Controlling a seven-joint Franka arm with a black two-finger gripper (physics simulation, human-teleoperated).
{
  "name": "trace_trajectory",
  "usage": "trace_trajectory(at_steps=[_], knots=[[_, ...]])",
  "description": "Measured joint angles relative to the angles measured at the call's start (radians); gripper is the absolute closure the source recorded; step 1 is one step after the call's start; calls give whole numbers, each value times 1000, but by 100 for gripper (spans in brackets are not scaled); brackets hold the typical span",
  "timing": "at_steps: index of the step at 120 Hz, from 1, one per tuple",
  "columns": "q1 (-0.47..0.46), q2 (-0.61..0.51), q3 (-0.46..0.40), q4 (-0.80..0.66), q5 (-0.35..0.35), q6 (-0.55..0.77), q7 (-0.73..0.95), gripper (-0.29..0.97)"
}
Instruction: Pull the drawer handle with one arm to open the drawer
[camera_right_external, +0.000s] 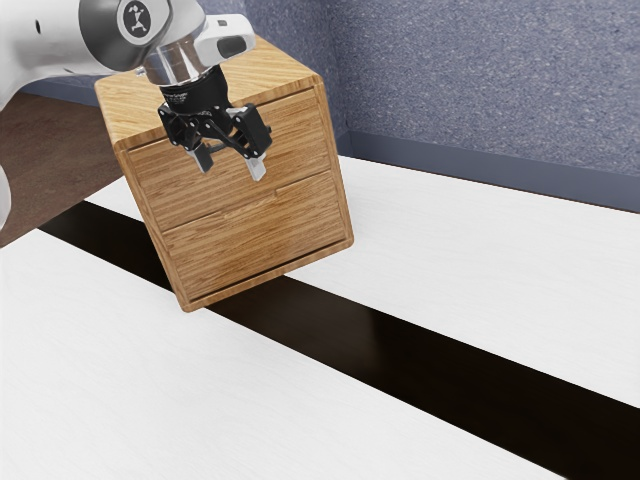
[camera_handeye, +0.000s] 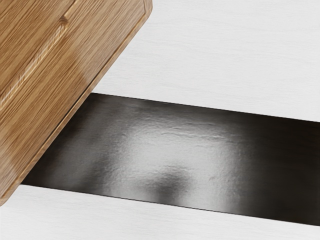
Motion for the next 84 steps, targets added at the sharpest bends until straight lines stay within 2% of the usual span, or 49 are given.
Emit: trace_trajectory(at_steps=[30,84], knots=[[11,5,1,4,-17,-3,-5,0],[67,32,1,128,-75,-83,-55,0]])
